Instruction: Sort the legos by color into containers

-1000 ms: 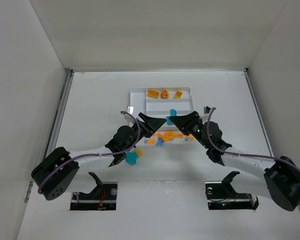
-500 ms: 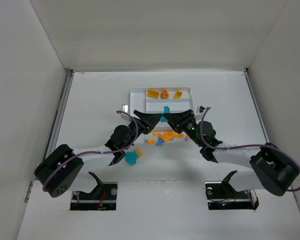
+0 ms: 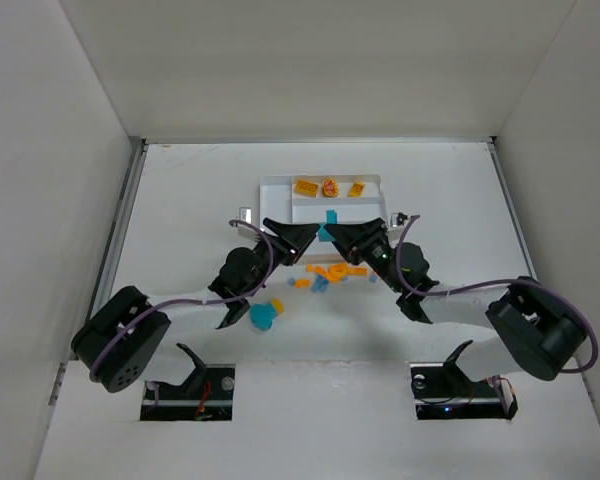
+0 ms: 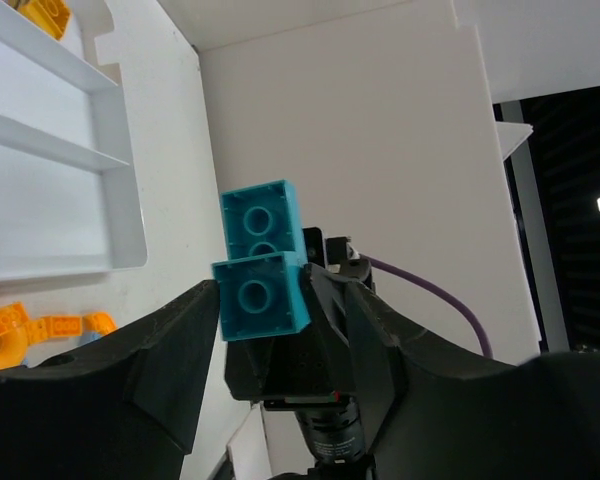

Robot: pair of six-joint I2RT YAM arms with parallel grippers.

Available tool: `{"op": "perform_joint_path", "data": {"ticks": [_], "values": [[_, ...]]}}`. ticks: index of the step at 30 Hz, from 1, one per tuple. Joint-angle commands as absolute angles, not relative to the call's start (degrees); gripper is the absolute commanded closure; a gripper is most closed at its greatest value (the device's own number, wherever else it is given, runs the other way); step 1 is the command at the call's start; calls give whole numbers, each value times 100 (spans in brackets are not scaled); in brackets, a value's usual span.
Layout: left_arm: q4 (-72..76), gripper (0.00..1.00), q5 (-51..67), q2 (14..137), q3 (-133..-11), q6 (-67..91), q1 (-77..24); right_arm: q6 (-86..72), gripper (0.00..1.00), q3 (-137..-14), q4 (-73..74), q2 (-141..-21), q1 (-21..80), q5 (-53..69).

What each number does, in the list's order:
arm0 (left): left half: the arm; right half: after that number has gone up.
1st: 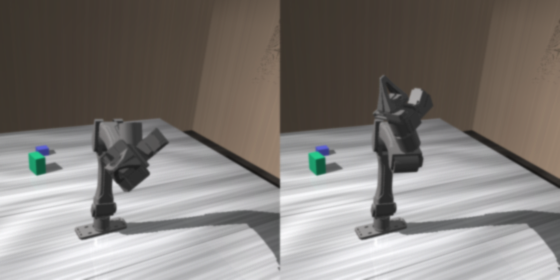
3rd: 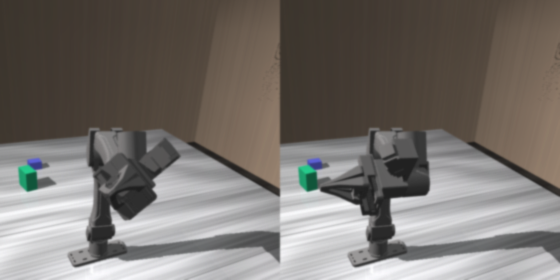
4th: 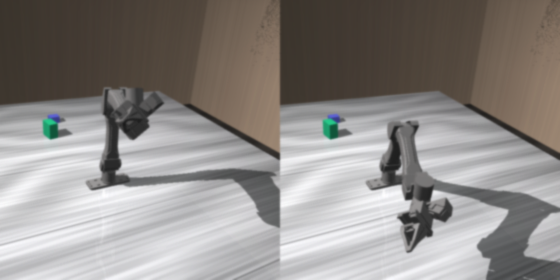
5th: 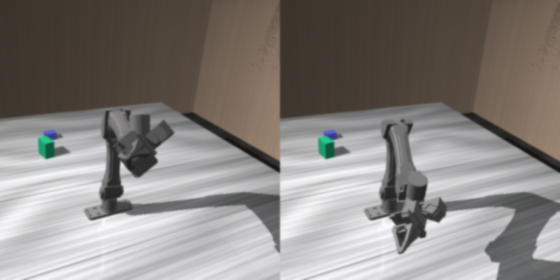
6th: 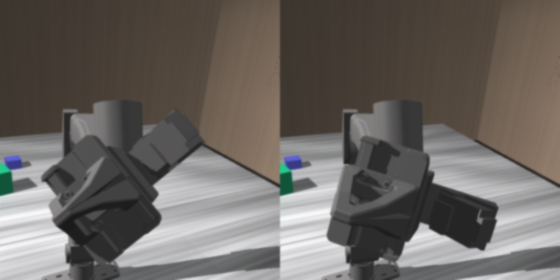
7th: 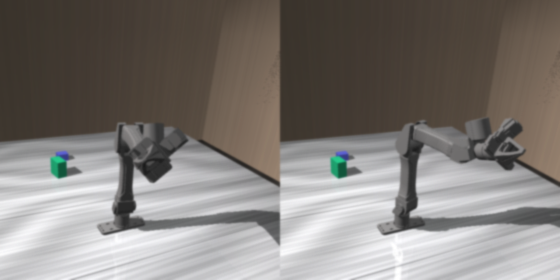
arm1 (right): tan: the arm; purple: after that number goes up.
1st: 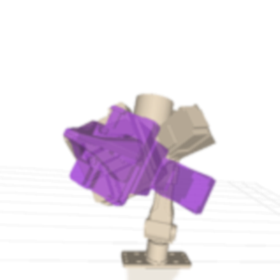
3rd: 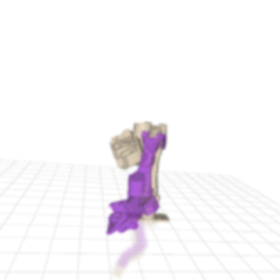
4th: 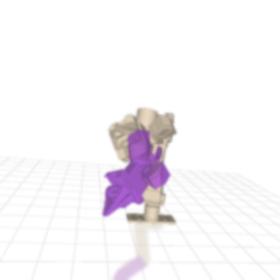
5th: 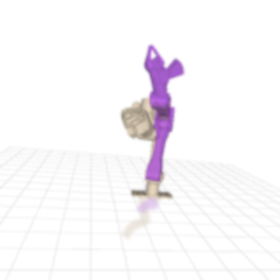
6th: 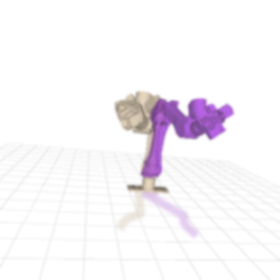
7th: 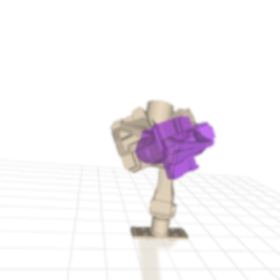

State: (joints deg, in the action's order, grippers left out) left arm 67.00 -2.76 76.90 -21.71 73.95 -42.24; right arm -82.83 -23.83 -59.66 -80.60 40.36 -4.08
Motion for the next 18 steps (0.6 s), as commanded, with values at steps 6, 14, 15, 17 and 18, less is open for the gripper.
{"op": "perform_joint_path", "data": {"ticks": [6,14,15,17,18], "values": [[6724,50,-167,7506,-2197,7313,-4214,-7998,68,-2584,-6302,-7892,4038,-527],[6812,51,-167,7515,-2285,7313,-4337,-8252,68,-2637,-6767,-8244,4153,-449],[6812,52,-193,7506,-2276,7313,-4355,-8305,68,-2628,-6846,-8270,4153,-448],[6812,56,-220,7497,-2268,7312,-4372,-8402,68,-2593,-6960,-8323,4153,-439],[6812,59,-228,7480,-2268,7321,-4372,-8437,68,-2575,-7004,-8341,4153,-439]]}}
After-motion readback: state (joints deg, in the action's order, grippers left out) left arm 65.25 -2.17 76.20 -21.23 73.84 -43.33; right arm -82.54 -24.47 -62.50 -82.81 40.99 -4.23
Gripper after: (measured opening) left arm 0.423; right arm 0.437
